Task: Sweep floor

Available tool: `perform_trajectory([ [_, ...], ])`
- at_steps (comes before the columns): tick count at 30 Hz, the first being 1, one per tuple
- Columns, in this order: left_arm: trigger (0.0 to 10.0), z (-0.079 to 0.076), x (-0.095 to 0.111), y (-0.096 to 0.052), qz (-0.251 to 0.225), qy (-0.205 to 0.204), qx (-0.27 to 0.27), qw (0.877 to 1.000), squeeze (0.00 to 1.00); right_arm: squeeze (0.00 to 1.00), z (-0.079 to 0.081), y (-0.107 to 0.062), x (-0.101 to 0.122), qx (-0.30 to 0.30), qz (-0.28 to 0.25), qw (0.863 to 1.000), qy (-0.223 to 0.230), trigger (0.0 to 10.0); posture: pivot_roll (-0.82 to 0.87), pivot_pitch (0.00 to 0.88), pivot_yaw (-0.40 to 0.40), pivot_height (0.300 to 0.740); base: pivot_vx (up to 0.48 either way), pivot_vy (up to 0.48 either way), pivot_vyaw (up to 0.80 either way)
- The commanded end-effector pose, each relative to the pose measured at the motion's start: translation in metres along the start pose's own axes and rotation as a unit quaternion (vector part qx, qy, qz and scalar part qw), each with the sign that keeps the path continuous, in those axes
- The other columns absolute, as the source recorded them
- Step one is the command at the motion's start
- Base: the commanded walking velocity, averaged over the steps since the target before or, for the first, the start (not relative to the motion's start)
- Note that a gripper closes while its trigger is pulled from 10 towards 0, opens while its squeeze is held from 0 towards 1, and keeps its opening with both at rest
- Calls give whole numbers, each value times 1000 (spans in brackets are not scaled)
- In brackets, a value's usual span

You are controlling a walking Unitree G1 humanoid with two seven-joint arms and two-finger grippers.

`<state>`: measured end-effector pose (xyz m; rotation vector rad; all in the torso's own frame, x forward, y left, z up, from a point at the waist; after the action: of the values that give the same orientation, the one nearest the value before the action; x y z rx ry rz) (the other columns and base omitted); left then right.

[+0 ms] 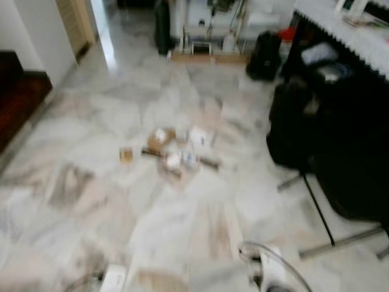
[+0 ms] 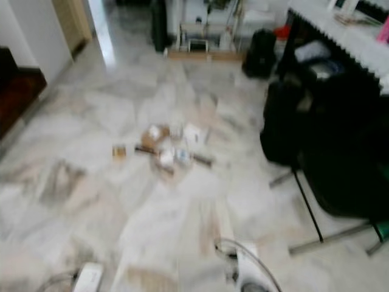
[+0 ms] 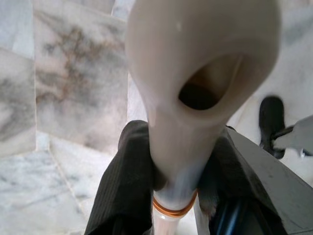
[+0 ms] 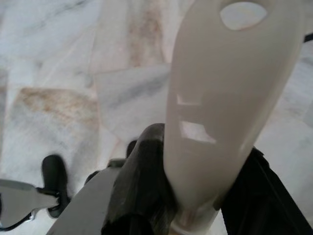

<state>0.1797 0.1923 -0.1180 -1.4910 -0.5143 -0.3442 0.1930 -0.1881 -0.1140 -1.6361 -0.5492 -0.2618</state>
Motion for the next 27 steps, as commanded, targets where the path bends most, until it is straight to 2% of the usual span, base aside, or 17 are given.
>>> perform_trajectory([
  [1,10000,37,29,-2,-58,-107,45,992,0,0,-9,-2,14,13,-65,997,50,10000,-63,60,-39,740,296,0,0],
  [9,10000,37,32,-2,-62,-106,44,991,0,0,-8,-2,17,13,-71,997,39,10000,-63,62,-37,740,302,0,0],
  [12,10000,36,32,-2,-62,-106,43,992,0,0,-9,-2,18,12,-73,997,28,10000,-64,62,-35,740,304,0,567],
  [15,10000,35,32,-2,-62,-106,43,992,0,0,-8,-2,17,14,-71,997,36,10000,-64,61,-35,740,310,0,800],
  [27,10000,35,34,-2,-64,-102,40,992,0,0,-7,-2,15,19,-69,996,46,10000,-64,50,-32,740,312,0,0],
])
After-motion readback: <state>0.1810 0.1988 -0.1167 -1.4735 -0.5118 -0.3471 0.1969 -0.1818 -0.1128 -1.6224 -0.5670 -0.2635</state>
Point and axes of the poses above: a point about 5 cm out from each wrist's last joint towards the gripper, its own y axis pointing out of the wrist towards the gripper, its own x axis along the axis of the wrist's last joint, z = x × y, the point moved 3 cm from there along y, pointing out of the wrist towards the gripper, and after that the axes turned 13 degrees about -y, right-handed, at the moved point
